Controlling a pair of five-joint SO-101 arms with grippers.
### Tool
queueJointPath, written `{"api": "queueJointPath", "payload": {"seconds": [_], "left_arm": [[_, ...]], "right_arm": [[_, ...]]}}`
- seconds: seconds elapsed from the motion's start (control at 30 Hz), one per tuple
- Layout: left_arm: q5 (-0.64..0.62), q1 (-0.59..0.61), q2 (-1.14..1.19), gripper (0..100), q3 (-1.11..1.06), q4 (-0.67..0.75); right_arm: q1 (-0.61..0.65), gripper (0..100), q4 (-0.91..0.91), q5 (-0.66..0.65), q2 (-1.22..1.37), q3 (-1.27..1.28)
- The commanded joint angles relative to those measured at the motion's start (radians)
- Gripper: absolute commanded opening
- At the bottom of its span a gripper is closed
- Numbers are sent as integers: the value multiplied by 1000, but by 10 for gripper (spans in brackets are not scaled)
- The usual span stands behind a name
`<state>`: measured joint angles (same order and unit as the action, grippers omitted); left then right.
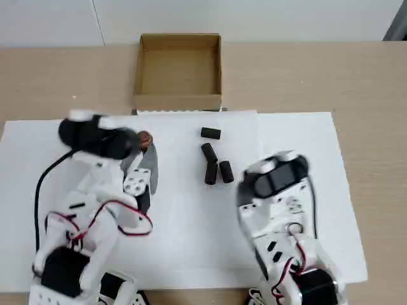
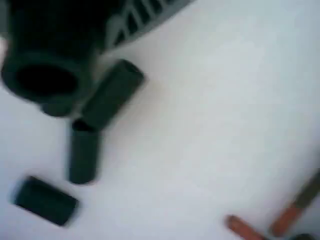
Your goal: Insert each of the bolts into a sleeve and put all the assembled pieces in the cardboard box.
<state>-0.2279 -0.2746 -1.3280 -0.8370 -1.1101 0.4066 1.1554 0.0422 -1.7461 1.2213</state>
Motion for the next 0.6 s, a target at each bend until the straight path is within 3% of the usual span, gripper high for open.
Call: {"api": "queueJointPath", "payload": {"seconds": [0.0,0.3,0.57], "left_arm": [[-83,-5,-117,6,-54,31],[-351,-5,-376,6,-226,29],[-407,-6,-491,6,-288,29]], "right_arm": [[91,3,-62,6,-68,20],[237,3,-64,8,-62,52],[337,3,-145,0,-61,117]]}}
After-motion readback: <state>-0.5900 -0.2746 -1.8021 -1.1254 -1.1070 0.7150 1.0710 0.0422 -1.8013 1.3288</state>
